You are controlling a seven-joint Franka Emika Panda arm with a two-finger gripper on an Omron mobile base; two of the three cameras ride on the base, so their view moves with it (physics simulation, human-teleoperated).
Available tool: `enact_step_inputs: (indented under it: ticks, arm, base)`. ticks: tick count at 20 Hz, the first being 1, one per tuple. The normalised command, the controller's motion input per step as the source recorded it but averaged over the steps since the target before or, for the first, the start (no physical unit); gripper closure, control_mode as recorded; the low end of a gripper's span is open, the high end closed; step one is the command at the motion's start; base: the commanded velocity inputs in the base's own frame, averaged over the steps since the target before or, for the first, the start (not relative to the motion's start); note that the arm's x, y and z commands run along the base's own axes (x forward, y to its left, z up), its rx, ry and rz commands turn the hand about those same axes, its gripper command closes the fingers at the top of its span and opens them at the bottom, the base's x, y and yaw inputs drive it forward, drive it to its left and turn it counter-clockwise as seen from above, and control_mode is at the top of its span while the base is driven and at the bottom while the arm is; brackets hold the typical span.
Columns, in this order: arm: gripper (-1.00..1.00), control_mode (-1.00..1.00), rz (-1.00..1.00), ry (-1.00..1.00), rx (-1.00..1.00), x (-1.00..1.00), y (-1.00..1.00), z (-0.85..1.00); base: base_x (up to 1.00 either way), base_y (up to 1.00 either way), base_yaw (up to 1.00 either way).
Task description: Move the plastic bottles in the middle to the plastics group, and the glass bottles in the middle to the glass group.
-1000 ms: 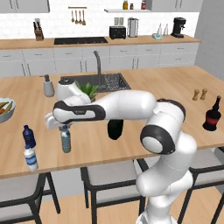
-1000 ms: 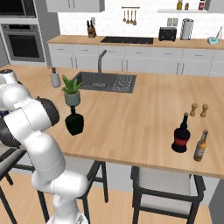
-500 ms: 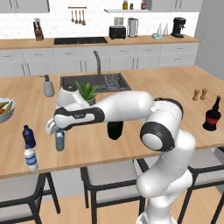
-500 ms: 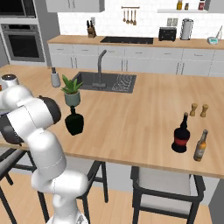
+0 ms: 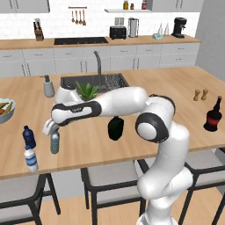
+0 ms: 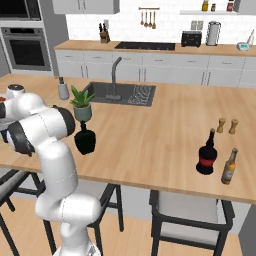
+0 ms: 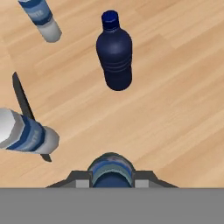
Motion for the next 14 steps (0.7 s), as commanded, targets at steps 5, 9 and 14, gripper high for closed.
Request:
enact_step_inputs:
  ticks: [5, 9, 14]
  arm:
    - [1.0, -1.0, 0.0, 0.03, -0.04, 0.19, 0.21, 0.1]
    - [1.0, -1.0, 0.0, 0.01, -0.1, 0.04, 0.46, 0.01]
    - [1.0, -1.0, 0.0, 0.0, -0.08, 0.09, 0.29, 0.0]
  base:
    - [0.0, 0.0, 0.0]
    - [0.0, 0.0, 0.0]
    - [0.0, 0.0, 0.0]
